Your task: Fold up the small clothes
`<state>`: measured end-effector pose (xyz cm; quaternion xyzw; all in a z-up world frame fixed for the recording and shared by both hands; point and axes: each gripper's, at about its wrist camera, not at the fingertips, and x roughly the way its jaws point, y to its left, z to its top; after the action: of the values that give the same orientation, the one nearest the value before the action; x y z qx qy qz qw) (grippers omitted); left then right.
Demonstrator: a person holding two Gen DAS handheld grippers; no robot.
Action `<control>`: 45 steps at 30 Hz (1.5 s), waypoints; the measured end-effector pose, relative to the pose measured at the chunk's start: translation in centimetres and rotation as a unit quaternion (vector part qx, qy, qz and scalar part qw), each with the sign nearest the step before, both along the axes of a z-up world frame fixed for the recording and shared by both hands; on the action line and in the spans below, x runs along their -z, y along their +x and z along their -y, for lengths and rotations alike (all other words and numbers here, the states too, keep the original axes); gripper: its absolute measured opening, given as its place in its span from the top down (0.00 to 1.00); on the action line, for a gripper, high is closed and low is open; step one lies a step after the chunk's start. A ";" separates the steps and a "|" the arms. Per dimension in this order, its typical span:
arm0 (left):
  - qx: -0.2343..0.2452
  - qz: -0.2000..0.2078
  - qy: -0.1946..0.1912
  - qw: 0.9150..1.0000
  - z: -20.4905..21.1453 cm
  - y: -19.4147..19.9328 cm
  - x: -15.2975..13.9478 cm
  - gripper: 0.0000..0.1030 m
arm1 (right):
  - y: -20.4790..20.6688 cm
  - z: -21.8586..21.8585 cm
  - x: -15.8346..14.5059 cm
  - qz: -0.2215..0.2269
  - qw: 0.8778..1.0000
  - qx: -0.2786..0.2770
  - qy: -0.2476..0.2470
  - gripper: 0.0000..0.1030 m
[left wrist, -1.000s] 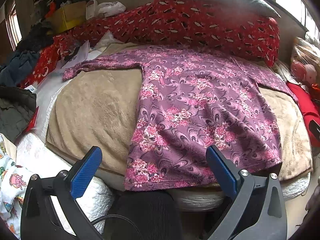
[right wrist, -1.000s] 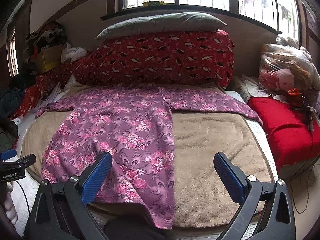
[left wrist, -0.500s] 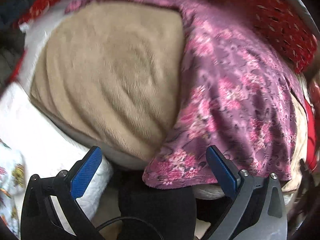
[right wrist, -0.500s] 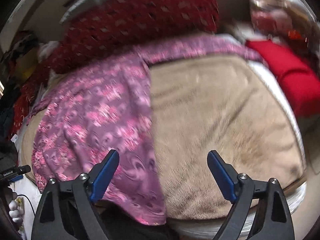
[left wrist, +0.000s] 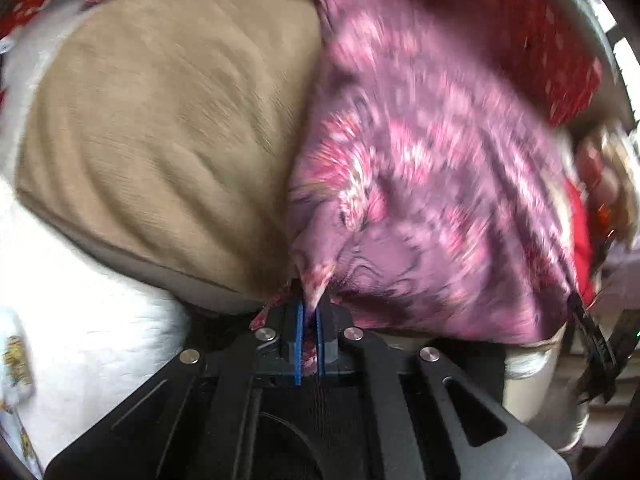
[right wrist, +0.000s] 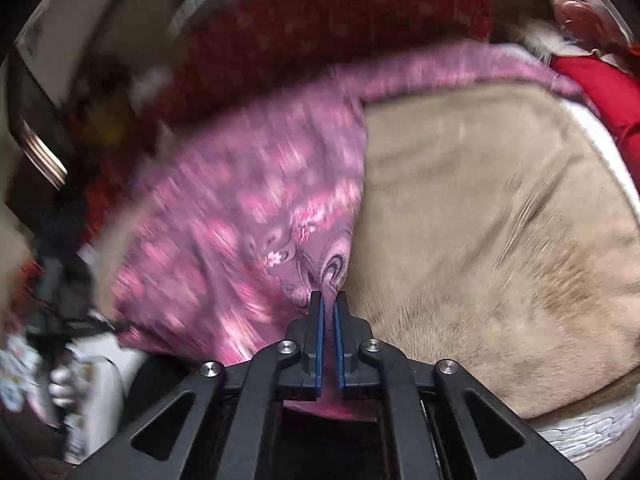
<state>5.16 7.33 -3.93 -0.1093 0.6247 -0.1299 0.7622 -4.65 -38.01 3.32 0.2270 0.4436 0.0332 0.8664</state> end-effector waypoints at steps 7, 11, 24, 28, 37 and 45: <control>-0.034 -0.040 0.043 0.998 -4.8 -0.6 2.5 0.99 | -2.0 2.0 0.4 -0.003 1.000 0.029 -0.003 0.99; -0.055 -0.048 0.006 0.997 -6.4 -0.2 2.6 0.99 | -2.0 2.4 4.1 -0.075 0.996 0.048 -0.005 0.99; -0.035 0.008 -0.007 0.999 2.3 18.9 -1.3 0.53 | 12.3 3.5 2.0 -0.056 0.996 0.072 -0.020 0.49; -0.058 -0.034 -0.009 0.998 4.7 24.0 1.9 0.53 | 17.3 3.3 5.0 -0.081 0.994 0.073 -0.030 0.49; -0.069 0.030 0.102 0.992 7.3 28.6 3.2 0.97 | 20.8 2.1 4.4 -0.007 0.996 0.043 -0.083 0.97; -0.052 0.062 0.158 0.984 9.4 26.9 2.0 0.97 | 19.6 5.0 6.7 -0.047 0.996 0.064 -0.036 0.91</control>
<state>32.03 -2.04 -5.88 -0.0121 0.5825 0.0037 0.8127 15.00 -42.96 -3.37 0.2249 0.4693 -0.0487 0.8525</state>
